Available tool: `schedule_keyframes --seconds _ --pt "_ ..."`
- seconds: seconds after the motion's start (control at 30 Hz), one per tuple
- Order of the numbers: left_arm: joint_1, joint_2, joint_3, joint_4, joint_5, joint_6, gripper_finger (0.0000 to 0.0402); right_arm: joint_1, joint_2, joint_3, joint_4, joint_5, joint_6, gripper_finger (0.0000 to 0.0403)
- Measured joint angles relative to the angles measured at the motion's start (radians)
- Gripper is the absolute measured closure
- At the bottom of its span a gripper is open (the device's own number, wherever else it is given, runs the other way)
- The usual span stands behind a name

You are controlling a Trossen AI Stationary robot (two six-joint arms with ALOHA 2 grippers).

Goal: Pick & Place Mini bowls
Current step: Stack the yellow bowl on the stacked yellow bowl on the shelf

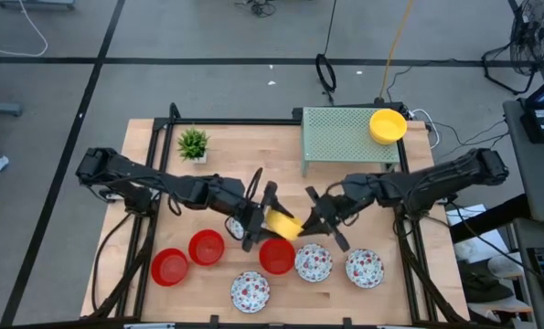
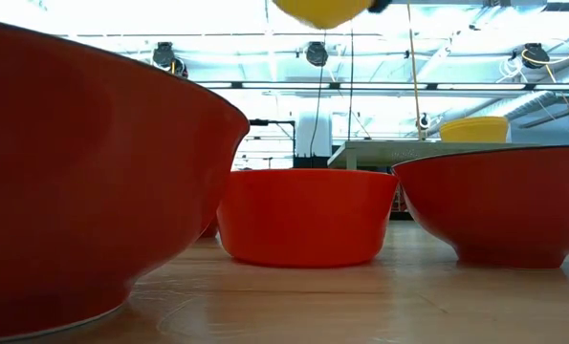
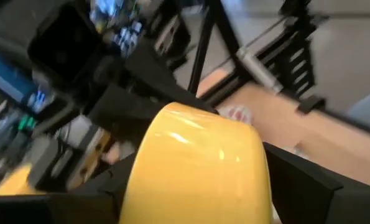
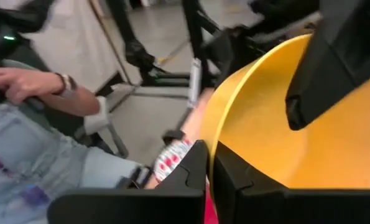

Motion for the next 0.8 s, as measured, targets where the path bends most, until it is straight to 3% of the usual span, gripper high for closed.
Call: schedule_keyframes --seconds 0.2,0.6,0.8 --pt "0.025 0.0 0.0 -0.059 -0.173 -0.011 0.0127 -0.047 -0.03 -0.001 -0.08 0.02 0.085 0.0402" --pt "0.101 0.002 0.0 -0.149 -0.17 0.013 0.0127 -0.146 -0.029 0.0 -0.179 0.023 0.331 0.0402" --pt "0.107 0.002 0.001 -0.166 -0.196 -0.007 0.0127 -0.169 -0.029 0.0 -0.179 0.003 0.338 0.0403"
